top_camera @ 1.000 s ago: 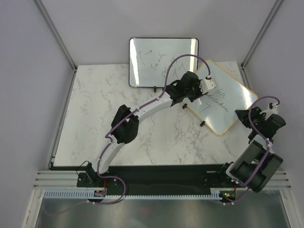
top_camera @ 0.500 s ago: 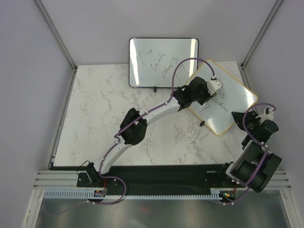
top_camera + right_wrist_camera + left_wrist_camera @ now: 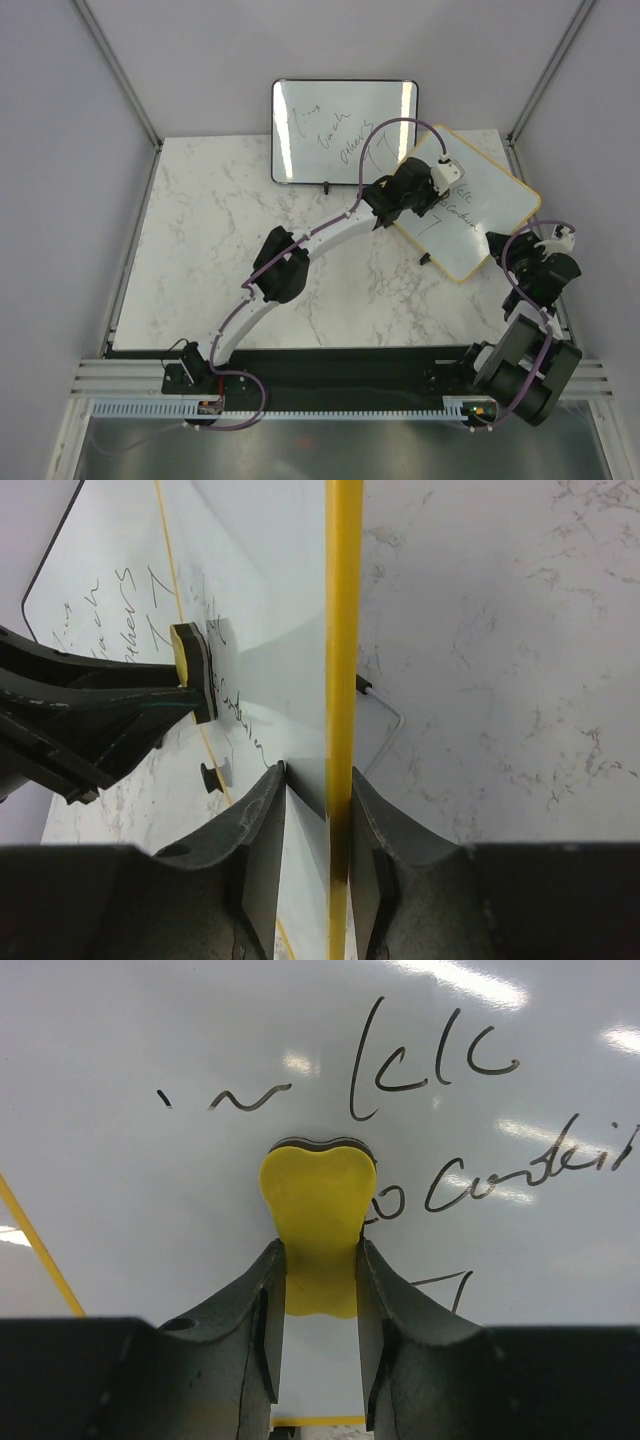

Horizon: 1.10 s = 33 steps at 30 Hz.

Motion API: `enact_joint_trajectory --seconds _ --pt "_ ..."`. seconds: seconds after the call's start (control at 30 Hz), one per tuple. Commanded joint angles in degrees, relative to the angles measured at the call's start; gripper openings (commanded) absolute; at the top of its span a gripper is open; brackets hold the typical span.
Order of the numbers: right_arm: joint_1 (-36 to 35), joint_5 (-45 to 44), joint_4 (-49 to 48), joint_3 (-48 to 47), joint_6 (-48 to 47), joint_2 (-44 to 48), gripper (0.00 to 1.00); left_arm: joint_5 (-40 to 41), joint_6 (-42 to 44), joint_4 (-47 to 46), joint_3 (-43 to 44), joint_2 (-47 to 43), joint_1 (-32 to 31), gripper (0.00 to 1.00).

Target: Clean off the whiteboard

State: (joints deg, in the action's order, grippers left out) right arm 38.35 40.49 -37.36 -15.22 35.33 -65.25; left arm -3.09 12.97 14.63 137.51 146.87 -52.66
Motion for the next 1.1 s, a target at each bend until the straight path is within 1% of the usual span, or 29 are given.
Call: enact_joint_trajectory --seconds 0.0,0.2,0.37,0.43,0.47,0.53,0.63,0.67,0.73,0.8,1.0,1.07 --pt "-0.64 -1.20 -1.66 0.37 -1.49 2.15 0.36 -0.59 -1.81 -0.30 2.50 2.45 0.72 0.02" --pt "-0.73 -0.59 -2.62 0.81 -0.44 1.18 0.34 -3.93 -2.34 -1.54 2.15 3.69 0.63 0.02" --pt "-0.73 1.60 -5.78 2.48 1.58 -0.05 0.27 -8.68 -3.83 -1.54 2.59 3.16 0.19 0.02" --pt "-0.73 2.49 -6.93 2.83 1.85 0.39 0.26 -9.91 -3.92 -1.19 2.58 2.99 -0.24 0.02" --pt "-0.73 2.58 -7.19 3.00 1.93 0.83 0.23 -9.83 -3.92 -1.10 2.67 2.90 -0.33 0.02" --pt "-0.73 2.58 -7.90 3.09 1.58 0.92 0.21 -10.44 -4.09 -0.92 3.11 2.90 -0.60 0.02" --pt "-0.73 3.36 -8.42 2.48 1.06 -0.31 0.15 -11.50 -4.01 -0.75 3.46 2.99 -1.04 0.02" --pt "-0.73 3.72 -8.69 2.39 1.14 -0.75 0.09 -11.58 -3.57 -0.75 3.38 2.90 -1.12 0.02" --pt "-0.73 4.16 -8.87 1.95 0.97 -1.54 0.03 -11.67 -2.96 -0.92 3.03 3.07 -1.74 0.02" --pt "-0.73 4.16 -9.48 2.04 0.88 -1.72 0.00 -11.67 -2.95 -1.36 2.68 3.25 -2.44 0.02" --pt "-0.82 2.93 -8.96 2.39 0.00 0.21 0.00 -13.69 -5.23 -1.71 3.81 4.04 -8.15 0.02" --pt "-0.73 2.67 -8.43 2.39 -0.26 1.00 0.00 -13.96 -7.94 -1.71 5.39 4.30 -9.12 0.02"
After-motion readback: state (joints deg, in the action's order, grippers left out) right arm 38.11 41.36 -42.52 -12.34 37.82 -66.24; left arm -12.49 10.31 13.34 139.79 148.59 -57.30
